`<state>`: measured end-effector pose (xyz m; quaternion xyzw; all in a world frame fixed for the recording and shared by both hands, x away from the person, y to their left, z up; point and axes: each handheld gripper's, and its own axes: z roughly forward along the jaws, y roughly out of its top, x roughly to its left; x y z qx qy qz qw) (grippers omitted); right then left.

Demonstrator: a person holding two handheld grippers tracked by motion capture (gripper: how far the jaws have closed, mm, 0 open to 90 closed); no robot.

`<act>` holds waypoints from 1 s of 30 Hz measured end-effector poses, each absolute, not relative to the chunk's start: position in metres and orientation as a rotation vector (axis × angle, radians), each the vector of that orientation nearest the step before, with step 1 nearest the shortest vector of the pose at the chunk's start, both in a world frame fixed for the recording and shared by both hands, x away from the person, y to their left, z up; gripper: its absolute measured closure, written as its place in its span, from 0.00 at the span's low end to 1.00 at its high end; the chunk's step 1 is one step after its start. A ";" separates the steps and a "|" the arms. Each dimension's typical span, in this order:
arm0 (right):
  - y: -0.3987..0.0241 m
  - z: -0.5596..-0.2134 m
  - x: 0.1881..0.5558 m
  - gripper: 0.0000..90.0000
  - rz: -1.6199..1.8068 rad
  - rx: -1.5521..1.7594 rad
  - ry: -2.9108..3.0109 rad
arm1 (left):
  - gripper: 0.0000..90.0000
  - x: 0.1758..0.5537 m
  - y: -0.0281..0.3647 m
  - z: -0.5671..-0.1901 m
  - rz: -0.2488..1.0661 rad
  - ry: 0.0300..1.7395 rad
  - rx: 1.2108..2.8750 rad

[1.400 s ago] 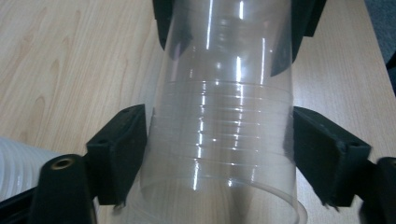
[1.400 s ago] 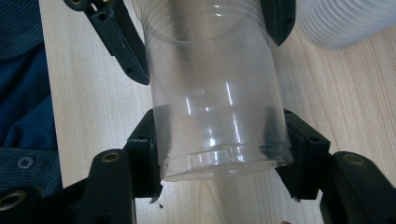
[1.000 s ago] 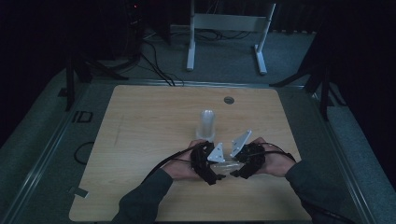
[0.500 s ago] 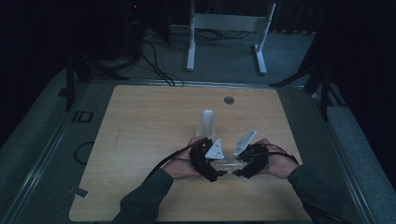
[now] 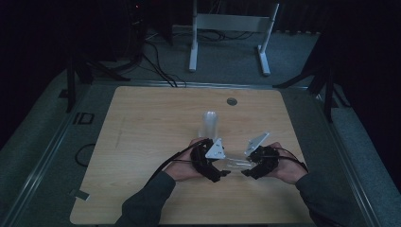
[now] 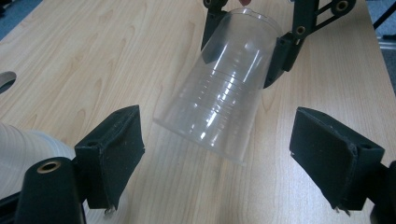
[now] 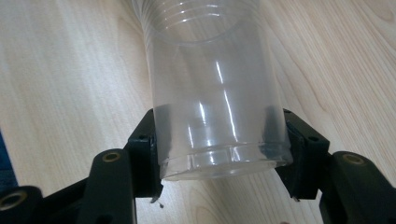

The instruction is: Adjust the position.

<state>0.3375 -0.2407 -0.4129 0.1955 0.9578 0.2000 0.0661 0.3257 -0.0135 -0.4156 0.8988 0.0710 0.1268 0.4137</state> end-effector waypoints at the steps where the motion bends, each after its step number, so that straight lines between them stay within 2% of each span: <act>1: -0.242 -0.413 0.338 0.46 0.603 0.601 2.882 | 0.22 0.326 -0.013 -0.416 0.319 0.177 2.256; 6: -0.246 -0.414 0.339 0.46 0.618 0.651 2.848 | 0.25 0.325 -0.013 -0.414 0.322 0.183 2.240; 30: -0.273 -0.421 0.342 0.47 0.688 0.927 2.685 | 0.27 0.331 -0.013 -0.416 0.319 0.276 2.217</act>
